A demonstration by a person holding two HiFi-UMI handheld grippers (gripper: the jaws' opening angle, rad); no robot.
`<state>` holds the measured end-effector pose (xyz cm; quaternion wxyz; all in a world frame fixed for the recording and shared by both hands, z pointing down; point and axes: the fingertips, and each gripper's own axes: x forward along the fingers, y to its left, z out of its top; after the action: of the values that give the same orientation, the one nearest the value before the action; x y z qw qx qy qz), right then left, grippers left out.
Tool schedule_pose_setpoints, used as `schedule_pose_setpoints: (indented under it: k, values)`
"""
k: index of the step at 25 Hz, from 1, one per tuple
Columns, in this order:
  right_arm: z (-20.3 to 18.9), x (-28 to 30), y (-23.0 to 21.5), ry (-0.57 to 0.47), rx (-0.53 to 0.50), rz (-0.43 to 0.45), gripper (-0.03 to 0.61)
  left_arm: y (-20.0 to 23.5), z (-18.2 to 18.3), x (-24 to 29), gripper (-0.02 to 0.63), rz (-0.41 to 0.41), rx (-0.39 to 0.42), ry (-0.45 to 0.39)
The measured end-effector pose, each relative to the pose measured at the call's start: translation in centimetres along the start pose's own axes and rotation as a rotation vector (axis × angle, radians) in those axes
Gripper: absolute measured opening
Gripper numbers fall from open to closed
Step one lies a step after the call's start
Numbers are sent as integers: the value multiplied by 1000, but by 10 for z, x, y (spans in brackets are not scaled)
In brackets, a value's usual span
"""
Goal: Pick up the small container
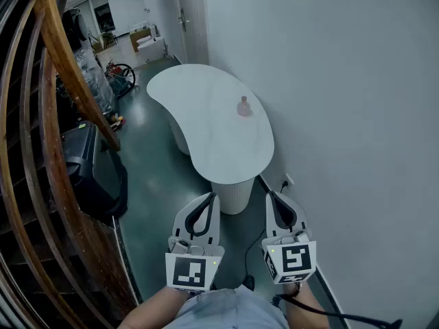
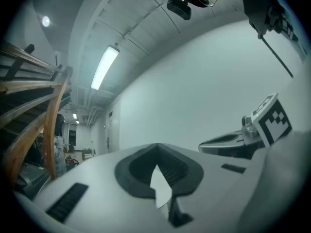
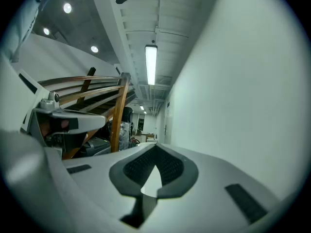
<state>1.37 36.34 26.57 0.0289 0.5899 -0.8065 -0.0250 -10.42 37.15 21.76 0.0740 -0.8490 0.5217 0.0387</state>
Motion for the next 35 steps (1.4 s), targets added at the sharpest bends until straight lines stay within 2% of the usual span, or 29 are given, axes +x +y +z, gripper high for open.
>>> schedule_pose_setpoints:
  k: [8,14,25,35]
  values:
    - [0,-4,-4,0,-3,6,0,-5,2,1,1,0,12,-1]
    - [-3,-10,-15,-14,42,27,1,-16,1,4,0,13,28,18]
    - [-29,-10,-38,20,111,59,2,-40,-12,7,1,40,76,65]
    - [-51,24,-43,74,125,84,2,-12,-32,18,1,112,52,103]
